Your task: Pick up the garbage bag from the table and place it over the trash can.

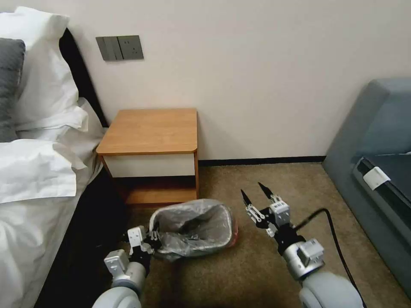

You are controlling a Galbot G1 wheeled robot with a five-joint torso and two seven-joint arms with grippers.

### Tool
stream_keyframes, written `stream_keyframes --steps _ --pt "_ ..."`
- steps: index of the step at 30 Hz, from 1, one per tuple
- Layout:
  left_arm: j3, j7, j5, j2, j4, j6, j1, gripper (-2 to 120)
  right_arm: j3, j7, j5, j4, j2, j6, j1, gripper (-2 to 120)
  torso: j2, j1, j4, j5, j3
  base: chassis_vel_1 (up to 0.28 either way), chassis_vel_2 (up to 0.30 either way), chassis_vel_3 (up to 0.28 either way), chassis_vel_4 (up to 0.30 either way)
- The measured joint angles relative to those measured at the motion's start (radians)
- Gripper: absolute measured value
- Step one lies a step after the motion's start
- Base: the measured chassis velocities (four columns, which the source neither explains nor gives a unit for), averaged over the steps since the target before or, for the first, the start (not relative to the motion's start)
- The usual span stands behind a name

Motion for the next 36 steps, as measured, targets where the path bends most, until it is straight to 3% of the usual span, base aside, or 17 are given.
stream_keyframes --steps 4,19,23,25,27,30,36 --pt "-0.001 0.021 0.011 0.009 0.008 0.01 0.02 5 0.043 0.002 0.008 -0.007 0.023 0.044 -0.035 98 0.0 0.0 0.0 0.0003 0.0 0.0 0.0 0.0 0.0" --pt "0.008 0.031 0.021 -0.002 0.034 0.047 0.01 5 0.05 0.003 0.035 -0.014 0.034 0.059 -0.049 100 0.0 0.0 0.0 0.0002 0.0 0.0 0.0 0.0 0.0" --pt "0.007 0.017 0.021 -0.005 0.042 0.059 0.0 17 0.052 0.006 0.039 -0.018 0.033 0.059 -0.045 100 0.0 0.0 0.0 0.0004 0.0 0.0 0.0 0.0 0.0" --pt "0.009 0.012 0.022 -0.007 0.045 0.063 -0.007 28 0.052 0.009 0.042 -0.02 0.033 0.059 -0.04 100 0.0 0.0 0.0 0.0005 0.0 0.0 0.0 0.0 0.0" --pt "0.011 0.011 0.022 -0.008 0.046 0.062 -0.009 29 0.052 0.01 0.042 -0.02 0.033 0.059 -0.039 100 0.0 0.0 0.0 0.0004 0.0 0.0 0.0 0.0 0.0" --pt "0.017 0.009 0.023 -0.009 0.047 0.048 -0.018 46 0.048 0.013 0.042 -0.02 0.035 0.057 -0.033 100 0.0 0.0 -0.0001 -0.0001 0.0 0.0 0.0 0.0 0.0" --pt "0.018 0.003 0.028 -0.012 0.038 0.042 -0.027 65 0.04 0.016 0.042 -0.022 0.036 0.054 -0.024 100 0.0 0.0 -0.0001 -0.0002 0.0 0.0 0.0 0.0 0.0"
